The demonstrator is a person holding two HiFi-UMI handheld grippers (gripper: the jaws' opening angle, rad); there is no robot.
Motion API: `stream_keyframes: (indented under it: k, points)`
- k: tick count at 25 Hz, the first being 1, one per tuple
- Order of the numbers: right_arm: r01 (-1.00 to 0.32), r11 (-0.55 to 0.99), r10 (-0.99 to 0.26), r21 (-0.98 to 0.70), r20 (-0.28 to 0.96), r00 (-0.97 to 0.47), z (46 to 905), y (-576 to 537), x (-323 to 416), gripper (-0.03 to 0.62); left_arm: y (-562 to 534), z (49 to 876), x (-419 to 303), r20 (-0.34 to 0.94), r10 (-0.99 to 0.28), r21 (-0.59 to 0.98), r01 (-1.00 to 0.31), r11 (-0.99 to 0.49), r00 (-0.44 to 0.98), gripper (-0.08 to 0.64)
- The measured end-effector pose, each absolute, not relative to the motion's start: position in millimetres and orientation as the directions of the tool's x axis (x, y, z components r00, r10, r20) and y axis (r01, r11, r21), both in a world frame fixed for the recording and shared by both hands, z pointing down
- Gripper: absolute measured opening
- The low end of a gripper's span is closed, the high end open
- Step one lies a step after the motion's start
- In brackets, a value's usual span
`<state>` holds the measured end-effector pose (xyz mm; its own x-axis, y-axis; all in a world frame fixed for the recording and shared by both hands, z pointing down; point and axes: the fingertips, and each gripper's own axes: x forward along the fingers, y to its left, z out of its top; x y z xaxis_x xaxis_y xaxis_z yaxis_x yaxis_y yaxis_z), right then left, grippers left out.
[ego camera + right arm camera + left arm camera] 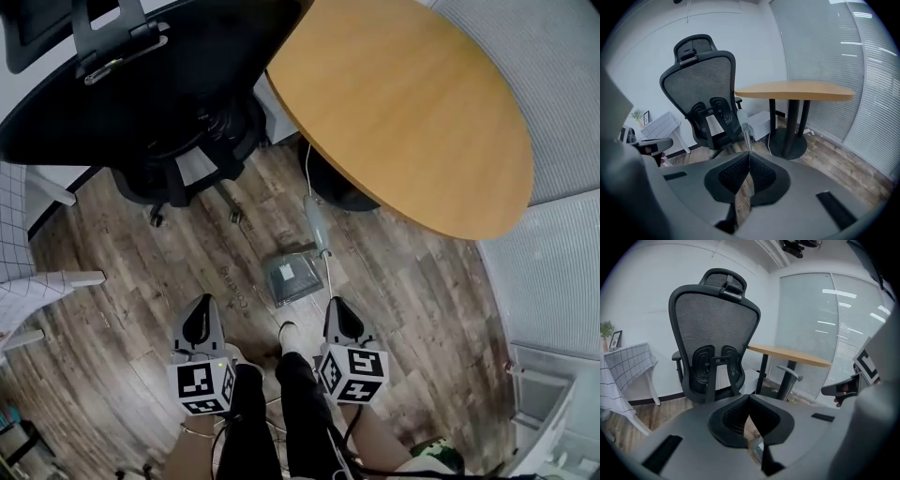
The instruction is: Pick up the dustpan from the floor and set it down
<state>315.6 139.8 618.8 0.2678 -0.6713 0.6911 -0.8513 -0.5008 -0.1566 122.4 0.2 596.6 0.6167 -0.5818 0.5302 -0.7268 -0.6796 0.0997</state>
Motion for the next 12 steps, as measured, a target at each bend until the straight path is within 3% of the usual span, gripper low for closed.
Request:
stream_keyframes:
  k: [12]
  points:
    - [-0.857, -0.458, -0.71, -0.237, 0.678, 0.192, 637, 125, 316, 0.034, 1, 606, 109, 0.54, -0.599, 0.09, -0.748, -0.658, 0.592, 0.017]
